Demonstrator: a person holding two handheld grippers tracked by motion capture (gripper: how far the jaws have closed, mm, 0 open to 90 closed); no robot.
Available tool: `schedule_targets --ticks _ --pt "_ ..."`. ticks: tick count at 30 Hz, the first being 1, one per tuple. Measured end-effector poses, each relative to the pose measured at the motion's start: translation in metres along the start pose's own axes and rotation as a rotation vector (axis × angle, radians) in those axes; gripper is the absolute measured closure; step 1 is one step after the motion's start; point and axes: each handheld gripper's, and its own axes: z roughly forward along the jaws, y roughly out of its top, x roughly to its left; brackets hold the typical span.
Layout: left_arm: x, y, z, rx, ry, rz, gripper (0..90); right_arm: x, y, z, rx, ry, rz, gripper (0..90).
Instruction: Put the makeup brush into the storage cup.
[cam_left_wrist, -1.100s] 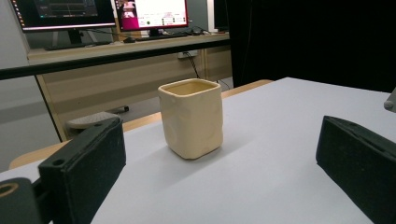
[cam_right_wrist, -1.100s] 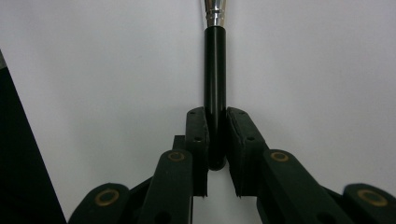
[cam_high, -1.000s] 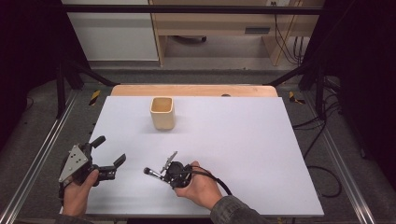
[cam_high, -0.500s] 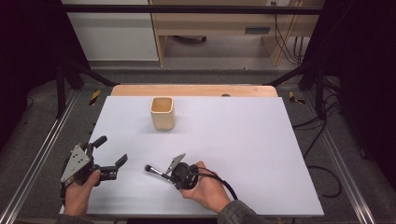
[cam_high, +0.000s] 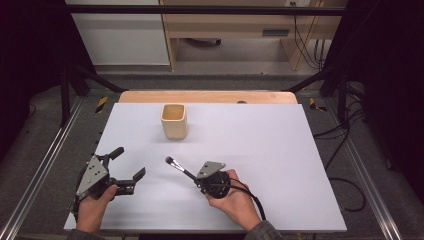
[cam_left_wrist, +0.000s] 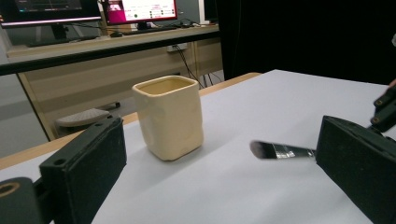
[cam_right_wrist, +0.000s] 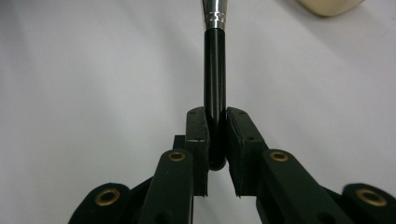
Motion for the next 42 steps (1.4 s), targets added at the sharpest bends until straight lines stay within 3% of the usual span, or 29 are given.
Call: schedule_targets --ticks 3,7,9,16,24,26,32,42 --pt "-0.012 0.002 0.009 0.016 -0.005 -0.018 1.5 -0.011 -0.008 -0.009 -0.075 -0.032 0.039 79.6" --pt "-0.023 0.004 0.017 0.016 -0.026 -0.028 1.5 -0.019 -0.011 -0.016 -0.105 -0.069 0.048 79.6" --pt "-0.030 0.005 0.022 0.016 -0.040 -0.035 1.5 -0.024 -0.013 -0.022 -0.148 -0.096 0.066 79.6" --pt "-0.051 0.009 0.034 0.012 -0.081 -0.052 1.9 -0.025 -0.015 -0.026 -0.213 -0.116 0.085 79.6" --pt "-0.057 0.012 0.036 -0.001 -0.100 -0.059 2.3 -0.021 -0.014 -0.027 -0.269 -0.116 0.092 79.6" --pt "-0.057 0.012 0.037 -0.002 -0.102 -0.075 2.3 -0.018 -0.012 -0.027 -0.305 -0.109 0.086 79.6" --pt "-0.059 0.016 0.036 -0.024 -0.114 -0.110 2.6 -0.014 -0.011 -0.027 -0.338 -0.091 0.084 79.6" --pt "-0.059 0.026 0.037 -0.046 -0.128 -0.103 3.0 -0.007 -0.008 -0.027 -0.387 -0.085 0.057 79.6"
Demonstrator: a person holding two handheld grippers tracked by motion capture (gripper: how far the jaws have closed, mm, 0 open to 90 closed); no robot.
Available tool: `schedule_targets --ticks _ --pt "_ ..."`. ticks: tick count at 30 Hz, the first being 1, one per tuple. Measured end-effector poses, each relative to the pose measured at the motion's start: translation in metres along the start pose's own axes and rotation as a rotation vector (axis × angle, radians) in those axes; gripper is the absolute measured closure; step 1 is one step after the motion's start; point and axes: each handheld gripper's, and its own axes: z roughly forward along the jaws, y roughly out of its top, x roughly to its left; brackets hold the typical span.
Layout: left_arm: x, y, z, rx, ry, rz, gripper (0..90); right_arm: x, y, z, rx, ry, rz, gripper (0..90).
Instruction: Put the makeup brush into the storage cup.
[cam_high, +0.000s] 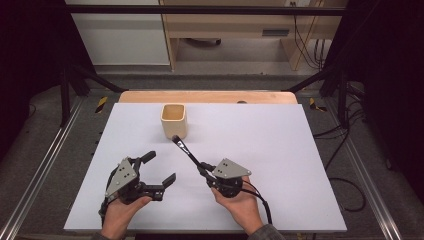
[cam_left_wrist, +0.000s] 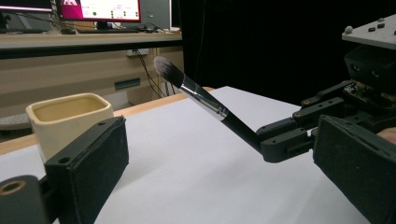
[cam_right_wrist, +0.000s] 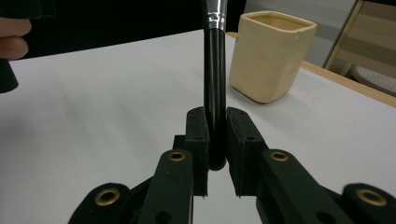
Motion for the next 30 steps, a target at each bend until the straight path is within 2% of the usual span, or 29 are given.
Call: schedule_targets --ticks 6,7,10,15,16,17,24,25,30 --pt "0.006 0.007 0.005 0.016 -0.002 -0.011 5.3 0.002 0.001 0.001 -0.019 0.003 -0.010 79.6" --pt "0.007 0.008 0.007 0.021 -0.005 -0.033 5.8 0.003 0.001 0.001 -0.024 0.002 -0.009 79.6" --pt "0.008 0.008 0.008 0.025 -0.010 -0.038 7.7 0.004 0.001 0.001 -0.031 0.001 -0.008 79.6" --pt "0.010 0.007 0.009 0.030 -0.023 -0.065 15.1 0.007 0.003 0.002 -0.042 0.009 -0.015 79.6" --pt "0.010 0.007 0.009 0.029 -0.025 -0.078 15.1 0.007 0.003 0.002 -0.042 0.009 -0.015 79.6" --pt "0.011 0.006 0.010 0.028 -0.035 -0.092 19.0 0.008 0.003 0.003 -0.044 0.013 -0.020 79.6" --pt "0.010 0.003 0.013 0.060 -0.049 -0.119 25.5 0.014 0.004 0.005 -0.050 0.025 -0.032 79.6" --pt "0.010 0.002 0.014 0.068 -0.051 -0.119 29.6 0.015 0.004 0.006 -0.049 0.029 -0.035 79.6" --pt "0.010 -0.001 0.017 0.091 -0.064 -0.131 35.5 0.018 0.004 0.008 -0.047 0.040 -0.036 79.6"
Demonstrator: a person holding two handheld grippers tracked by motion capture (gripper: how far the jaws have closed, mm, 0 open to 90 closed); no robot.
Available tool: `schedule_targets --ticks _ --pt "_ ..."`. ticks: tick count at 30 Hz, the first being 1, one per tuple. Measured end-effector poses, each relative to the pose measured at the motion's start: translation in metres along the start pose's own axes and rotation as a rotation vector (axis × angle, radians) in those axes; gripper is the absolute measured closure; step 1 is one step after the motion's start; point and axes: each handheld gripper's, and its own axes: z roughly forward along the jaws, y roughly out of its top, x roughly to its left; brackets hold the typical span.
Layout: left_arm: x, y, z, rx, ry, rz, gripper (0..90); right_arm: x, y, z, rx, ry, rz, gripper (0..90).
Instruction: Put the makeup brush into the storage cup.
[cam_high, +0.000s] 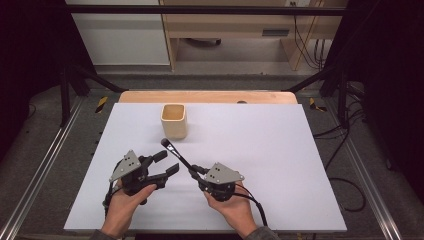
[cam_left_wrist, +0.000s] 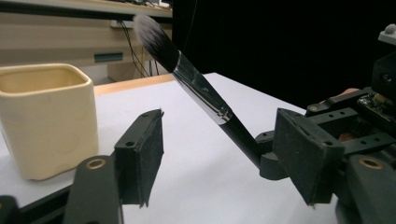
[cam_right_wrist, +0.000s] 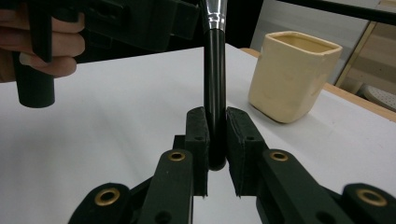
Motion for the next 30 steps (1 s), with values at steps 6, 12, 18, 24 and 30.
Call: schedule_targets --ticks 6,12,18,24,30 --pt "0.001 -0.002 0.003 0.012 -0.021 -0.027 40.5 0.004 -0.001 0.004 0.005 0.013 -0.003 79.6" --pt "0.004 -0.005 0.003 0.008 -0.024 -0.053 44.9 0.006 -0.002 0.007 0.011 0.023 -0.004 79.6" --pt "0.004 -0.004 0.003 0.000 -0.028 -0.058 49.2 0.008 -0.003 0.009 0.014 0.032 -0.005 79.6" --pt "0.003 -0.005 0.003 0.006 -0.019 -0.055 56.0 0.009 -0.004 0.010 0.019 0.035 -0.004 79.5" --pt "0.003 -0.005 0.002 0.006 -0.015 -0.052 64.3 0.011 -0.006 0.013 0.025 0.043 0.006 79.5"
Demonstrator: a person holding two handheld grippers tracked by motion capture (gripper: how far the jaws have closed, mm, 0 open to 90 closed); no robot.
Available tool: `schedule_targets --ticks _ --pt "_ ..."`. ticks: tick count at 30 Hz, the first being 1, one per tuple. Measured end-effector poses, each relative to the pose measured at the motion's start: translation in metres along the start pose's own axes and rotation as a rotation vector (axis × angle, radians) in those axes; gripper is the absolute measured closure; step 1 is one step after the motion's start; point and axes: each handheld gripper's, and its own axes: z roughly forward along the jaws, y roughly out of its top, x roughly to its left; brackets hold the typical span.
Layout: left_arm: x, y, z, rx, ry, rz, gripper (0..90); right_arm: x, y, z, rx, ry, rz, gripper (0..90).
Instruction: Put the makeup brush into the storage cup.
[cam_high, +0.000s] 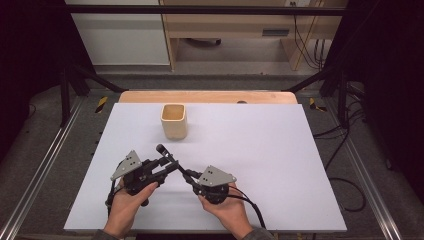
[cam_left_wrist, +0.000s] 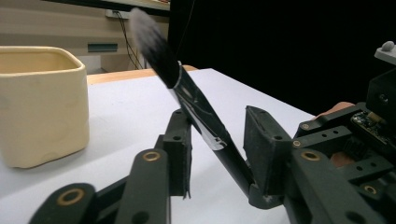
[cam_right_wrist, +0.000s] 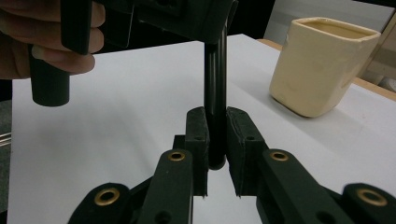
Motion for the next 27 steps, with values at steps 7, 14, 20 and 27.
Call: schedule_targets --ticks 7,14,20,27 --pt "-0.003 0.000 0.000 0.000 -0.016 0.003 71.2 0.001 -0.001 0.001 0.006 0.004 0.006 79.5" --pt "-0.007 0.001 0.001 0.005 -0.024 0.015 74.3 0.001 -0.001 0.002 0.007 0.007 0.009 79.5" --pt "-0.011 0.001 0.003 0.010 -0.042 0.027 77.6 0.001 -0.002 0.004 0.014 0.010 0.010 79.4" --pt "-0.015 0.002 0.003 0.004 -0.042 0.052 78.9 0.001 -0.002 0.005 0.007 0.023 0.026 78.5"
